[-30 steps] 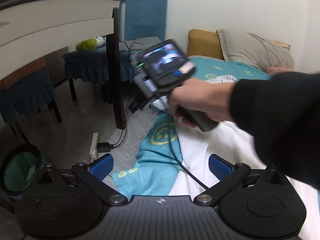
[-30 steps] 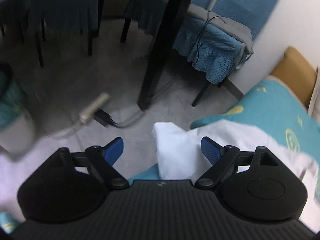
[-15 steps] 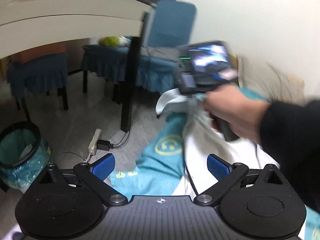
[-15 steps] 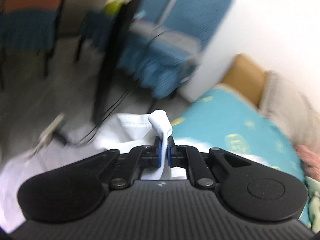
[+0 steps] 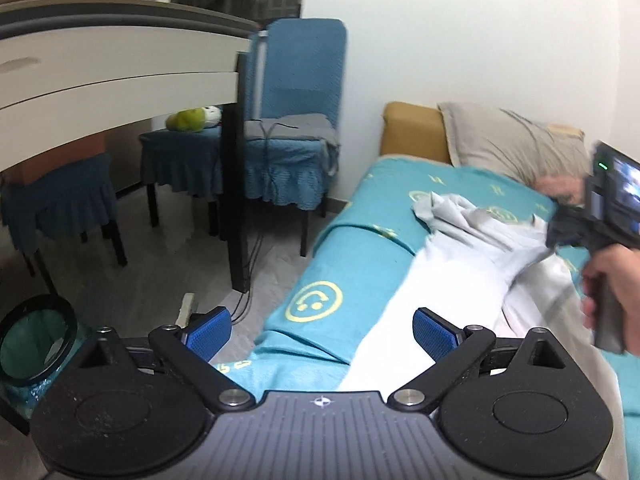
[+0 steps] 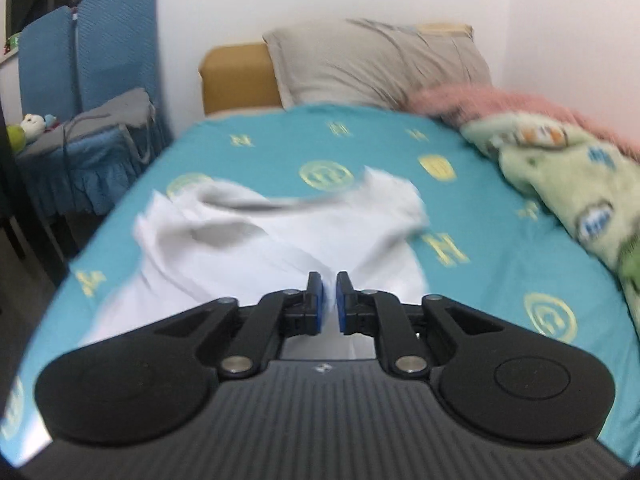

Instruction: Fold clothes

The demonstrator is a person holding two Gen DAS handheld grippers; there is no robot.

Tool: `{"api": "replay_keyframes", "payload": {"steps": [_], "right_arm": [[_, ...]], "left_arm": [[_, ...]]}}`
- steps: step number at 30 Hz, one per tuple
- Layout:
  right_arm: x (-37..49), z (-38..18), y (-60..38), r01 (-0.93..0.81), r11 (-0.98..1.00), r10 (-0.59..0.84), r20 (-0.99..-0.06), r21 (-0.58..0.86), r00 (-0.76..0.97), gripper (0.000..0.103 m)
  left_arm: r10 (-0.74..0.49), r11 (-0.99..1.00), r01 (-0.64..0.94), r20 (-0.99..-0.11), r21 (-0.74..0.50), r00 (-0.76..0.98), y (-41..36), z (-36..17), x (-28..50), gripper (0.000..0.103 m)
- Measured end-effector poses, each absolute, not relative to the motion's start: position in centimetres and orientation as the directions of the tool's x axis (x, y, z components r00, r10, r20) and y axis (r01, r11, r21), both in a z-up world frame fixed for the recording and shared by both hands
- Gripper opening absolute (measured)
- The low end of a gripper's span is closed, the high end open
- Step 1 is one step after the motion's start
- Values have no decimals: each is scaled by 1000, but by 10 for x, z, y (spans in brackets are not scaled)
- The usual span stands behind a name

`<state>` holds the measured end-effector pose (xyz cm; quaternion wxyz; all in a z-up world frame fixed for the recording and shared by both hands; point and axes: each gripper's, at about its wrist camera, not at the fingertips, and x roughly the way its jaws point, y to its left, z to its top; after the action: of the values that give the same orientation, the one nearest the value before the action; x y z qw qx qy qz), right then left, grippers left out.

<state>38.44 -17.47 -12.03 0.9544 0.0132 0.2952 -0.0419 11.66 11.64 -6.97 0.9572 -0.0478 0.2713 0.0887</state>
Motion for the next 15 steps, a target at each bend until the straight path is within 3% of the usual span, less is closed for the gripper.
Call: {"api": "replay_keyframes", "payload": {"steps": [1, 3, 5, 8, 15], "right_arm": [[375, -126, -180, 64, 998, -58, -568, -8, 821, 25], [357, -132, -191, 16, 1000, -23, -560, -18, 828, 59], [353, -130, -195, -35, 999, 30, -523, 1, 852, 76], [359, -126, -192, -120, 992, 125, -490, 42, 863, 77], [418, -124, -161, -193, 971, 237, -516, 139, 823, 76]], "left_arm": [[139, 981, -188, -529, -40, 837, 114, -70, 117, 99], [129, 984, -175, -528, -38, 840, 108, -71, 117, 99], [124, 986, -167, -535, -31, 836, 104, -72, 118, 99], [114, 988, -155, -548, -29, 829, 100, -75, 122, 99], [104, 989, -144, -589, -21, 801, 95, -88, 135, 99]]}}
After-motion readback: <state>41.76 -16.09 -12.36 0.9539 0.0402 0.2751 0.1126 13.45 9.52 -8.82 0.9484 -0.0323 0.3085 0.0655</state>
